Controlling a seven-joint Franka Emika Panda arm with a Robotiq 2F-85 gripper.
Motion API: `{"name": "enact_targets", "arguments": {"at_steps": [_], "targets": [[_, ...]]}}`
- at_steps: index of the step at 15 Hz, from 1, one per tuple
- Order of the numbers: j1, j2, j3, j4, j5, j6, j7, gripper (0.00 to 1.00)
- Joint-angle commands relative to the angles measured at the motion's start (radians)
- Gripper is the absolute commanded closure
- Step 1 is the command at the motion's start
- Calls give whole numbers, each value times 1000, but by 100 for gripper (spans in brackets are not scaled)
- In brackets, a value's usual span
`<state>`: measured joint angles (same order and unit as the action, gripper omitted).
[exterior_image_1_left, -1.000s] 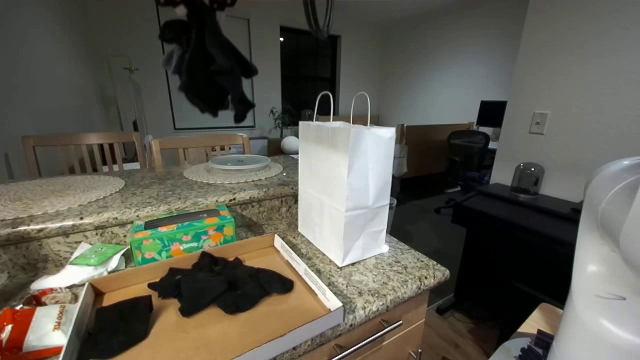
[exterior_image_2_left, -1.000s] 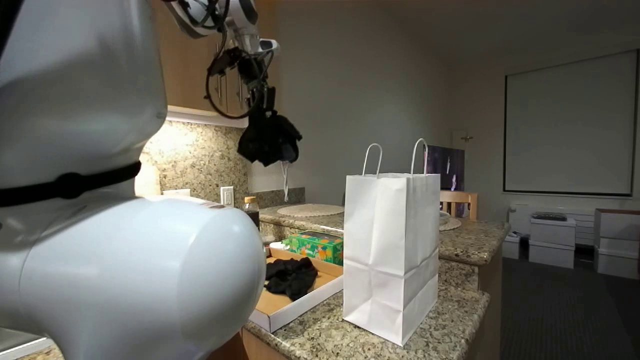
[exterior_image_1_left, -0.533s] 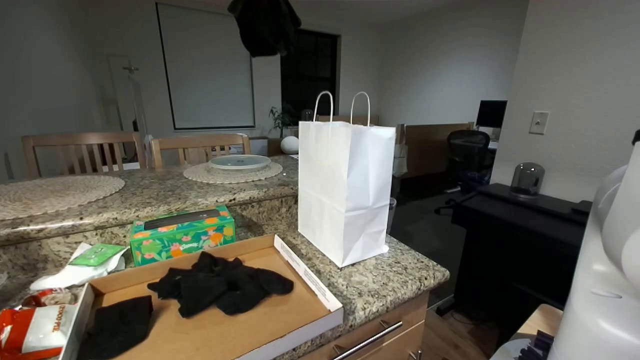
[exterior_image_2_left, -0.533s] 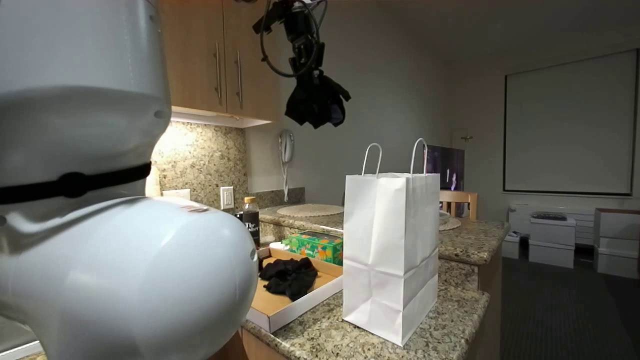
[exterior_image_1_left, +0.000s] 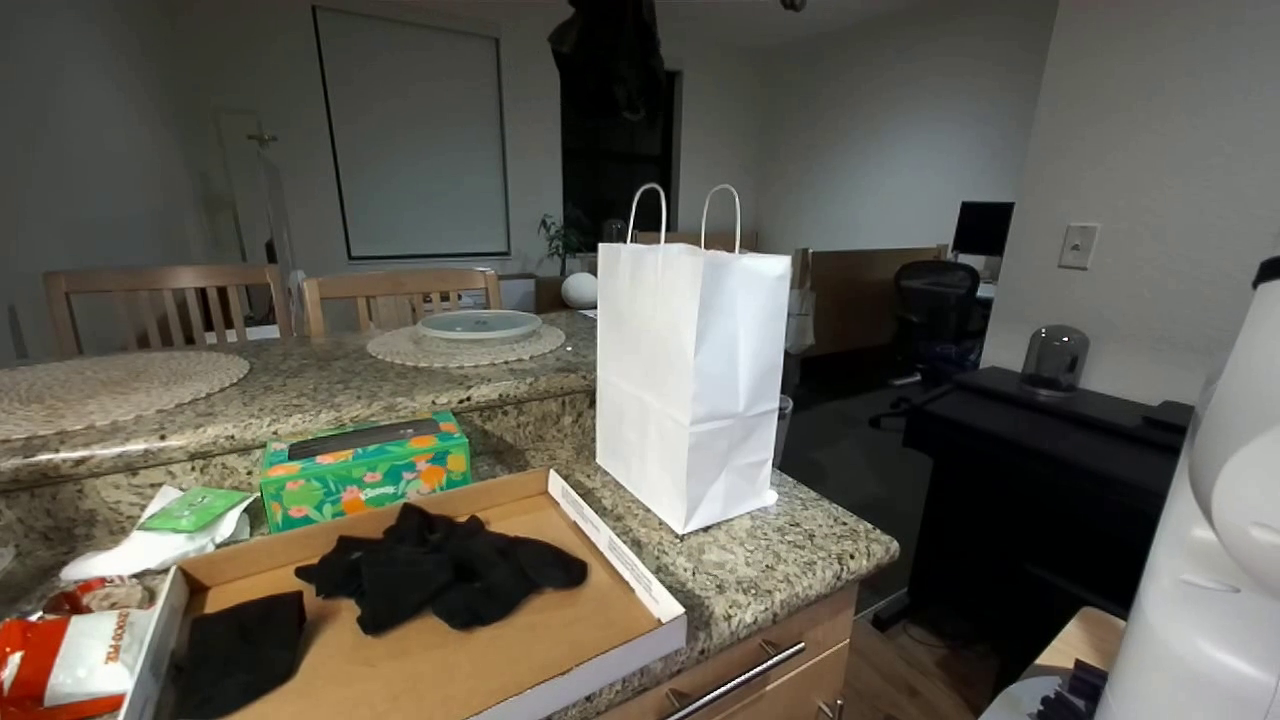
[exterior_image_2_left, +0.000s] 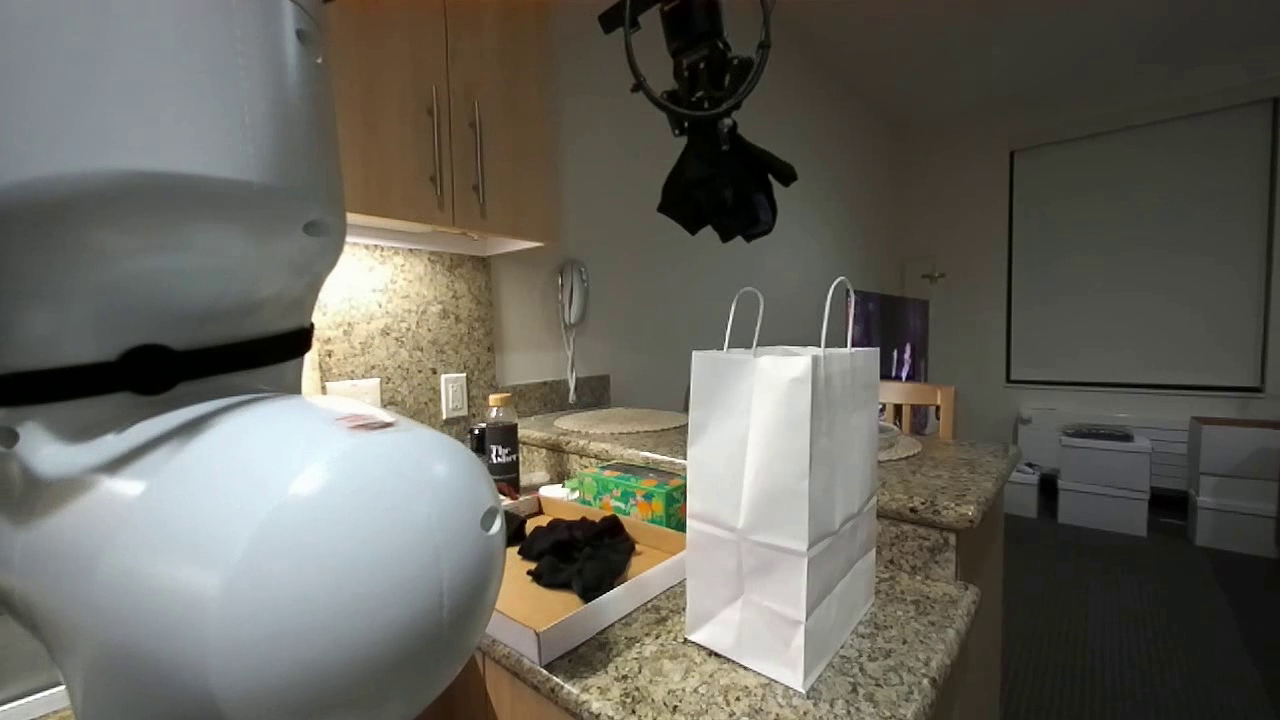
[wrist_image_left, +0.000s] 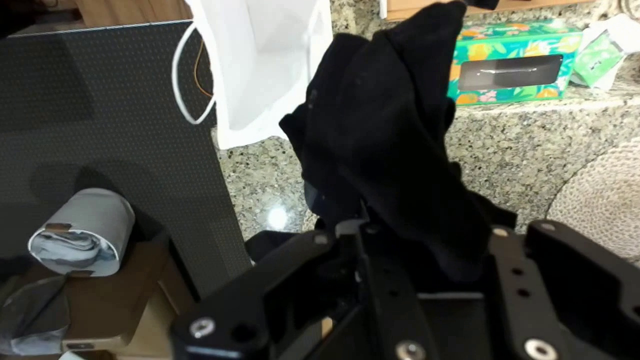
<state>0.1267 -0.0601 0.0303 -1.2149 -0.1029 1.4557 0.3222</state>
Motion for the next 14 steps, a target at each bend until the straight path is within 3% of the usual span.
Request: {"name": "enact_targets", "arguments": {"at_steps": [1, 5, 9, 12, 14], "targets": [[-51, -46, -77, -48, 53, 18, -206, 89], [-78, -60, -154, -123, 91, 26, -420, 89], [-72, -34, -187, -219, 108, 23, -569, 90], [-62, 1, -179, -248, 117, 9, -638, 90], [-98, 10, -133, -244, 117, 5, -669, 90]]}}
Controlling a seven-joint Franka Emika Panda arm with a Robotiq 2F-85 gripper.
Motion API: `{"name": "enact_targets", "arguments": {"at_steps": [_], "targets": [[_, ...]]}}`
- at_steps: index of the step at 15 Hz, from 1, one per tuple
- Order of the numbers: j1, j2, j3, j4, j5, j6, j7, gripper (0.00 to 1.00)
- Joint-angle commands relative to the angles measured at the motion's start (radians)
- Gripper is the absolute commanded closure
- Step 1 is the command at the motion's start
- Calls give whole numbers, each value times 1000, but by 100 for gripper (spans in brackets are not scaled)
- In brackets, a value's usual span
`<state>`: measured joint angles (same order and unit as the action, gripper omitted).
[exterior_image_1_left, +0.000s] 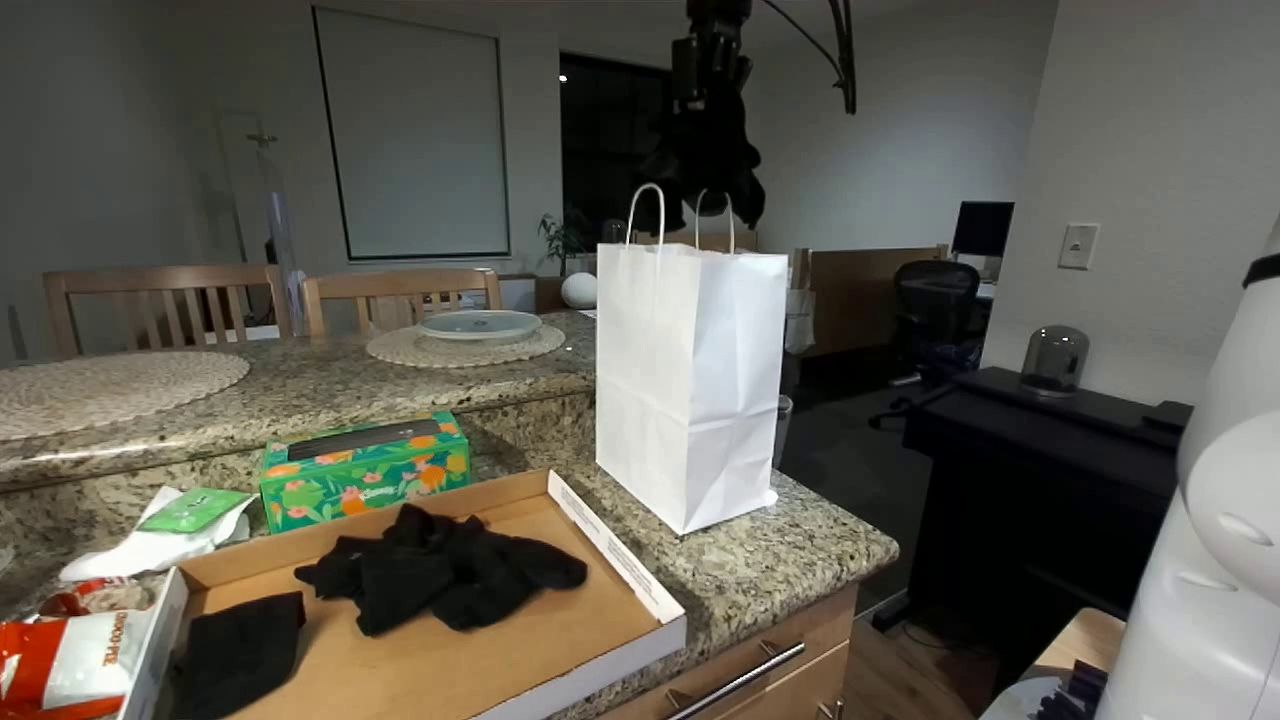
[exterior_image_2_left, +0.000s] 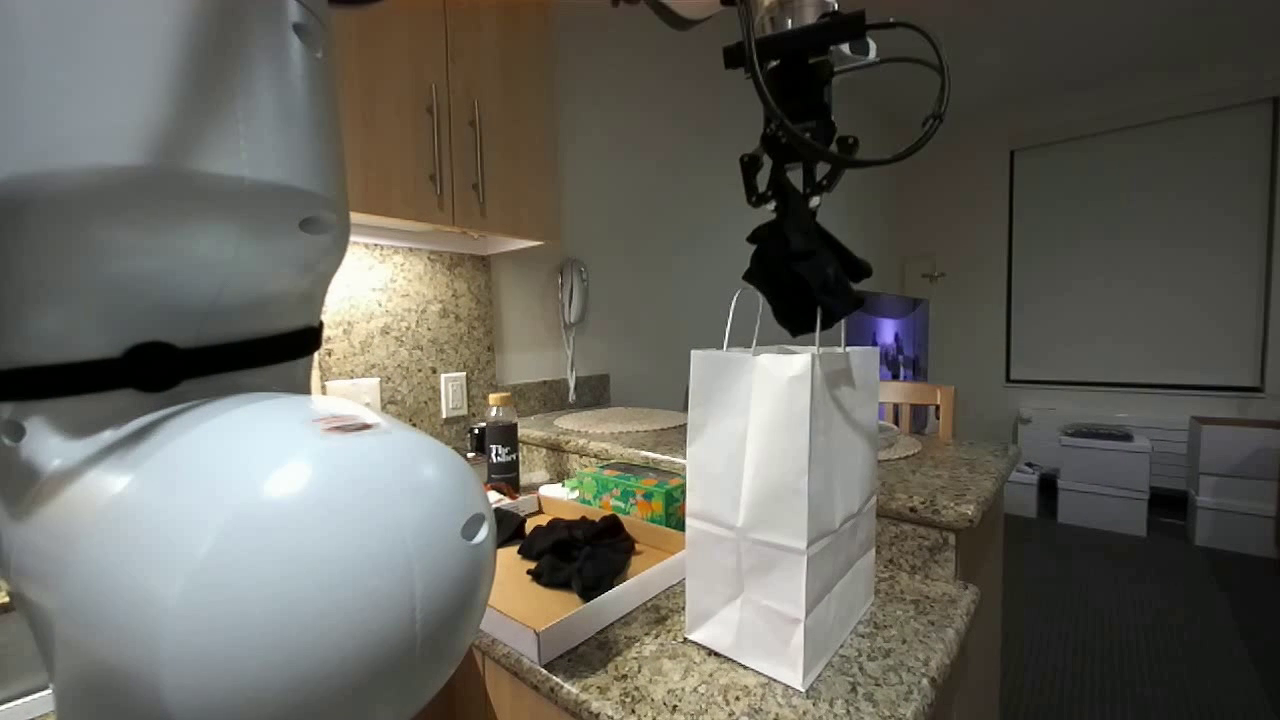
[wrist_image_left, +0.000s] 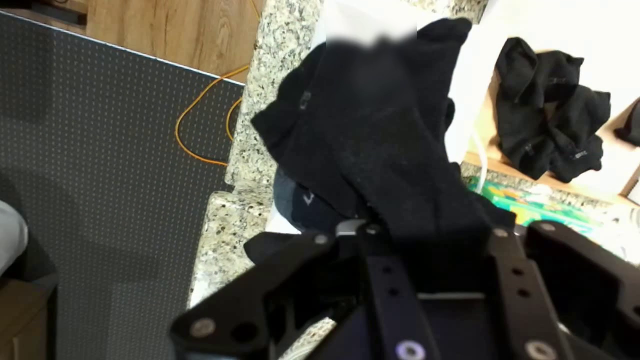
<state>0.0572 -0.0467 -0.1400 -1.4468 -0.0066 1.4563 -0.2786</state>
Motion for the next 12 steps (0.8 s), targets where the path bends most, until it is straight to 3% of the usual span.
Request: {"name": "enact_targets", "arguments": {"at_steps": [1, 6, 12], "targets": [[-30, -6, 46, -14, 18, 8, -78, 90], [-29, -50, 72, 16, 11, 15, -71, 90], [2, -90, 53, 78, 12, 6, -69, 90]]}}
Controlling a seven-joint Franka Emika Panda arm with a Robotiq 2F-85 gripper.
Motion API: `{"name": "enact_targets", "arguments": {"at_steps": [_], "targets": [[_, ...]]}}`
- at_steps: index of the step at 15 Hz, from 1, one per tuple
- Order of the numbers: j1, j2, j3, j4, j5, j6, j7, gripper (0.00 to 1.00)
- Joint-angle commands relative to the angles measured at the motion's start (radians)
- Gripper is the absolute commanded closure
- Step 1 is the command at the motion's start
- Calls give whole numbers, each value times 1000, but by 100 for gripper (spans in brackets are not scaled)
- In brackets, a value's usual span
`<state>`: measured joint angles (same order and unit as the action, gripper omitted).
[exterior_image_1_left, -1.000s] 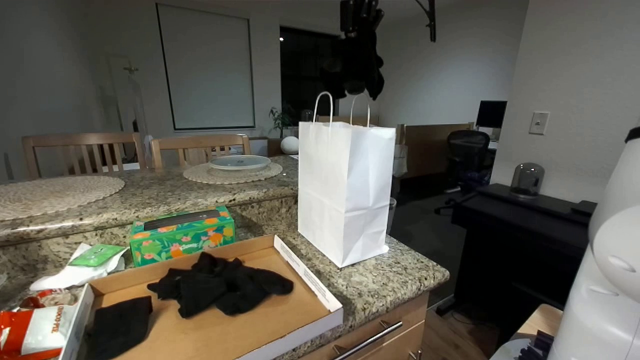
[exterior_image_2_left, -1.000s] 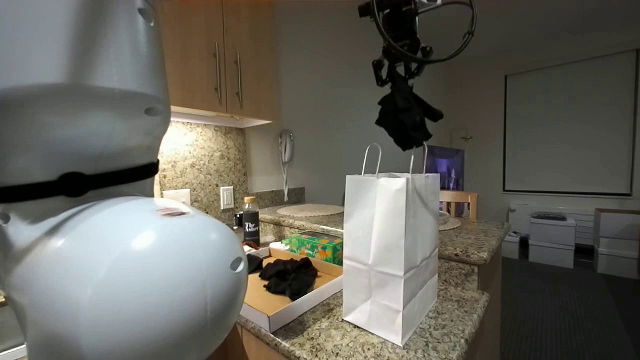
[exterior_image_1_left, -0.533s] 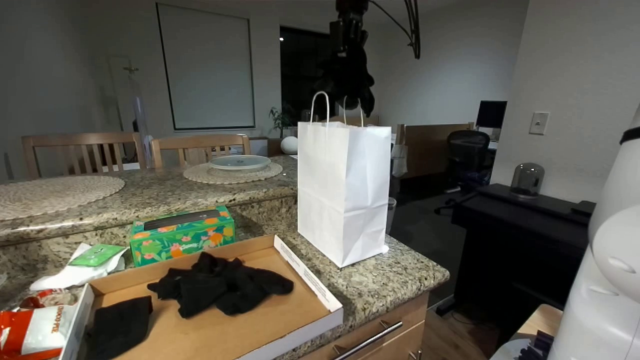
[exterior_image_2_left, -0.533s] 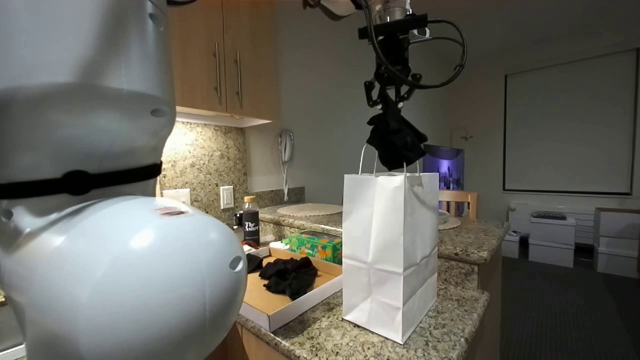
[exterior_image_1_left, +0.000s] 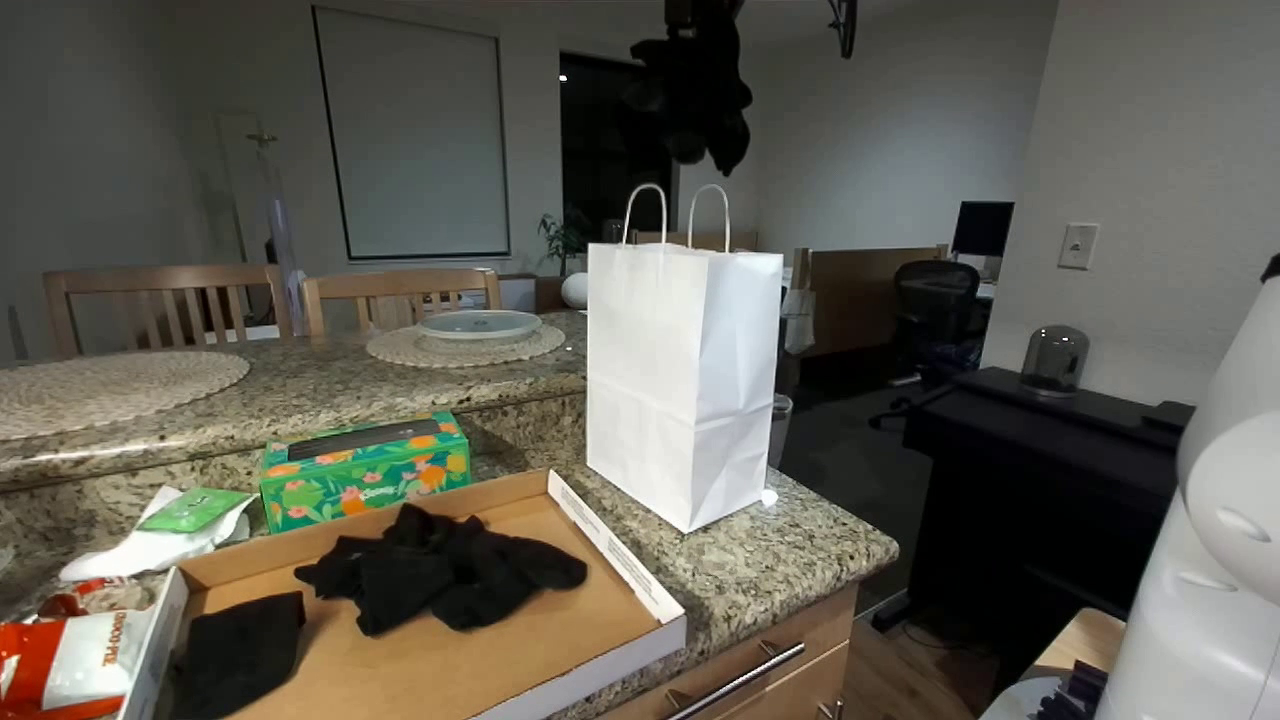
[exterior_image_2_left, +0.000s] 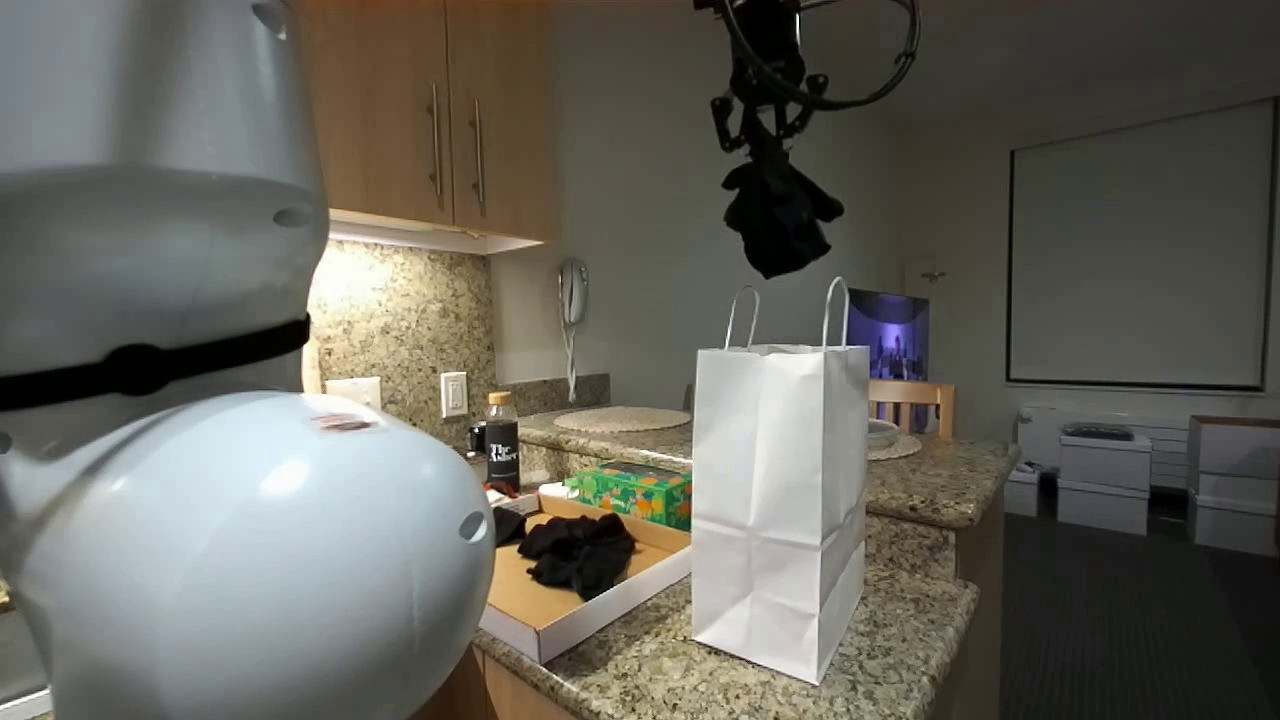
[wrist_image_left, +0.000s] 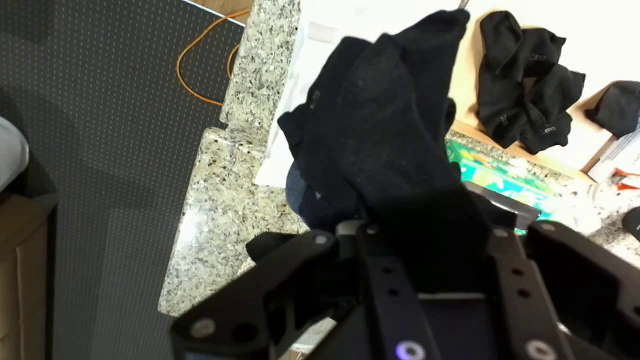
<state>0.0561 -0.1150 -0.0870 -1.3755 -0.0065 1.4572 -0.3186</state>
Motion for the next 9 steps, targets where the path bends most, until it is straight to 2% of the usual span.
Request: {"name": "enact_targets", "arguments": {"at_steps": [1, 9], "targets": [[7, -18, 2, 13, 14, 2, -30, 90], [8, 28, -23, -27, 130, 4, -68, 90]]}}
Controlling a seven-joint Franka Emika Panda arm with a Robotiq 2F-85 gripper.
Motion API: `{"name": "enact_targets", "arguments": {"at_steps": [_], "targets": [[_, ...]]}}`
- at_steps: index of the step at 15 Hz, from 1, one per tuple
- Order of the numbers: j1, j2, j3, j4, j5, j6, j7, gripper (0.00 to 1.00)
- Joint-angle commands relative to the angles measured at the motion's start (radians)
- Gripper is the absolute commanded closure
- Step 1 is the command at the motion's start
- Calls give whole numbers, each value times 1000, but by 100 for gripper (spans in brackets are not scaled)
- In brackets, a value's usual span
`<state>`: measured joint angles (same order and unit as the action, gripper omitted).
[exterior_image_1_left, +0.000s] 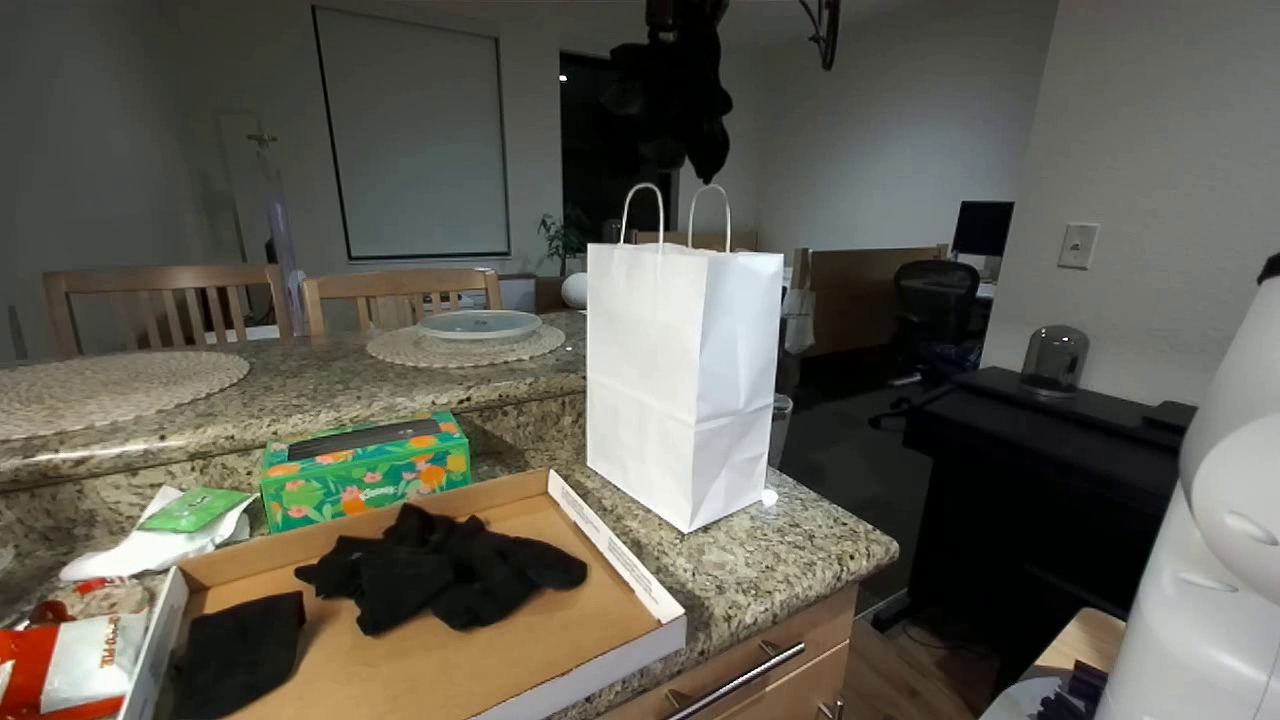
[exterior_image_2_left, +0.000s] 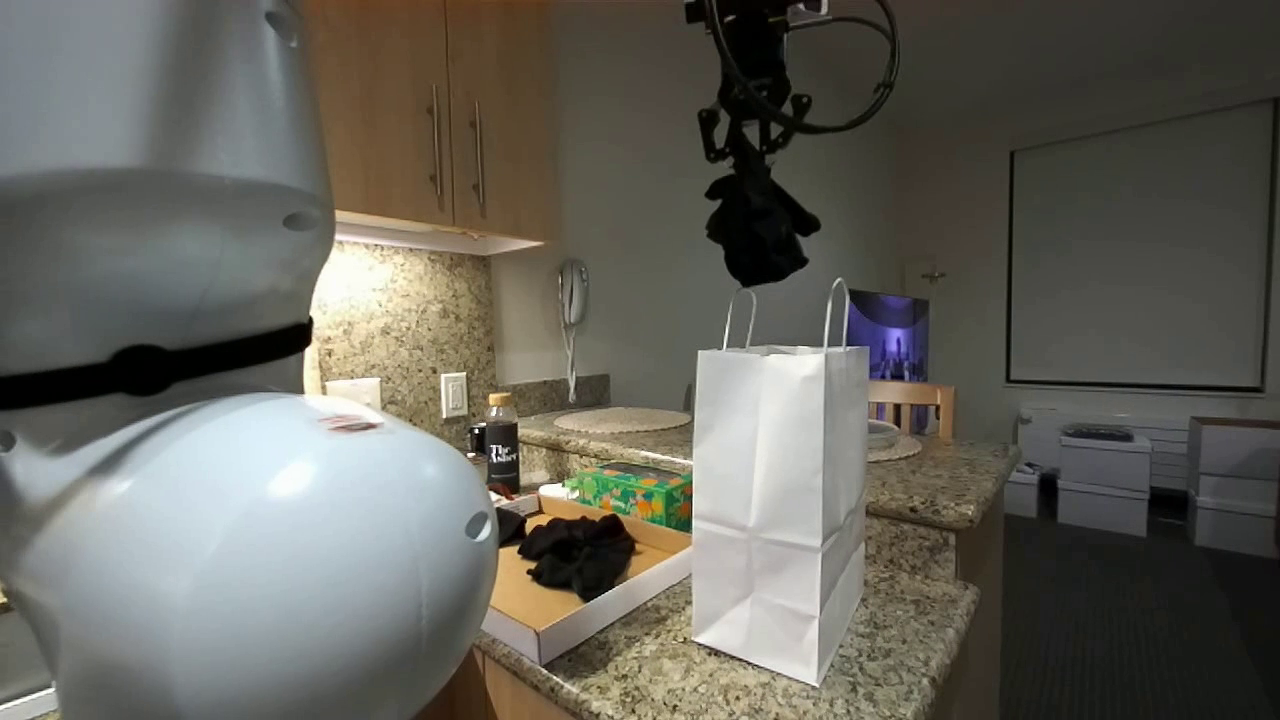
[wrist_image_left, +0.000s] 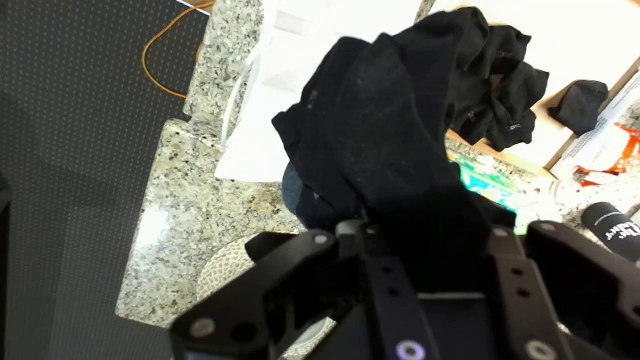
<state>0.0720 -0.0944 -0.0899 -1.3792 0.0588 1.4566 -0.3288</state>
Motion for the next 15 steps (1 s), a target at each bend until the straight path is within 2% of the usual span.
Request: {"name": "enact_targets", "arguments": {"at_steps": [1, 8, 9, 11, 12, 13, 14, 15], "targets": [[-12, 12, -28, -32, 92, 5, -69, 90], [-26, 40, -102, -50, 199, -10, -103, 90], [-71, 47, -74, -42, 218, -18, -105, 90], [-92, 49, -77, -47, 249, -14, -96, 90], [-70, 44, -111, -62, 265, 0, -91, 90], [-78, 46, -119, -64, 288, 0, -90, 90], [-117, 54, -97, -58, 311, -7, -89, 90], [-125, 57, -101, -60, 329, -8, -88, 90]]}}
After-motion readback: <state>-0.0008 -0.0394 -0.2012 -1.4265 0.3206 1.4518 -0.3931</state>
